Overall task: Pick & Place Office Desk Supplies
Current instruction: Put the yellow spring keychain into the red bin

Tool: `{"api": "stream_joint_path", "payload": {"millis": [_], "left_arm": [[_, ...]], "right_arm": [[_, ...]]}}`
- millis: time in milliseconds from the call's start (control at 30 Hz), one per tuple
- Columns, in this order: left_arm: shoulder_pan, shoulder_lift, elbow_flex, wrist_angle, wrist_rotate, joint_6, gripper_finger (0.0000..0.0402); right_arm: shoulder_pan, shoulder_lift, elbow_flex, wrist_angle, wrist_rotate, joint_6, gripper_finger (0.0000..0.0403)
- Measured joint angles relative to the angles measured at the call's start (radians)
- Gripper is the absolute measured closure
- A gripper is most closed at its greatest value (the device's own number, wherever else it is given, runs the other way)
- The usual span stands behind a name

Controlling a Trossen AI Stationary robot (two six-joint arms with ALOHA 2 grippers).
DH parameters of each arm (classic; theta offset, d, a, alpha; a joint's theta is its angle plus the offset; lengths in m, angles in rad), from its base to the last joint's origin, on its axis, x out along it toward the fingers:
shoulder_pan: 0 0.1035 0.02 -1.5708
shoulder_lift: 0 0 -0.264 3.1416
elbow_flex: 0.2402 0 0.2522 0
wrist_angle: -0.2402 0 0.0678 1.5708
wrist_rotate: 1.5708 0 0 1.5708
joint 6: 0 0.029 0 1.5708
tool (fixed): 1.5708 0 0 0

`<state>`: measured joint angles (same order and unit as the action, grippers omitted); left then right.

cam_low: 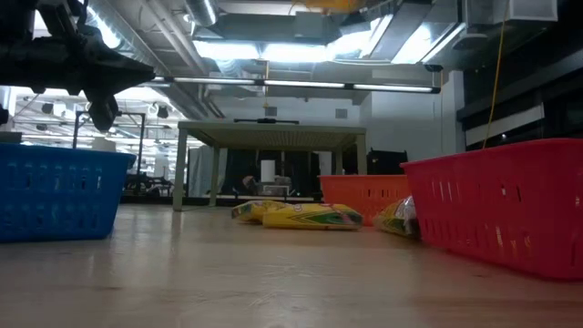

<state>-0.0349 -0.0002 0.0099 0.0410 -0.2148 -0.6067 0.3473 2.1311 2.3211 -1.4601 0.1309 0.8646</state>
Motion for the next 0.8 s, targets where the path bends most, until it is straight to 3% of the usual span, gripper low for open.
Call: {"api": "stream_joint_path", "payload": {"millis": [133, 233, 433, 800], "left_arm": [[0.0, 0.0, 0.0, 0.0, 0.0, 0.0, 0.037], [0.0, 0.0, 0.0, 0.0, 0.0, 0.0, 0.037], [0.0, 0.0, 0.0, 0.001, 0.0, 0.0, 0.037], [0.0, 0.0, 0.0, 0.002, 0.0, 0.0, 0.037]], "right_arm": [[0.069, -0.035, 0.0, -0.121, 0.011, 0.073, 0.0401], [0.128, -0.035, -0.033, -0.109, -0.017, 0.125, 0.0401], [0.226, -0.032, -0.225, -0.111, -0.054, 0.332, 0.0401], [0.224, -0.035, -0.461, 0.067, -0.086, 0.404, 0.0402]]}}
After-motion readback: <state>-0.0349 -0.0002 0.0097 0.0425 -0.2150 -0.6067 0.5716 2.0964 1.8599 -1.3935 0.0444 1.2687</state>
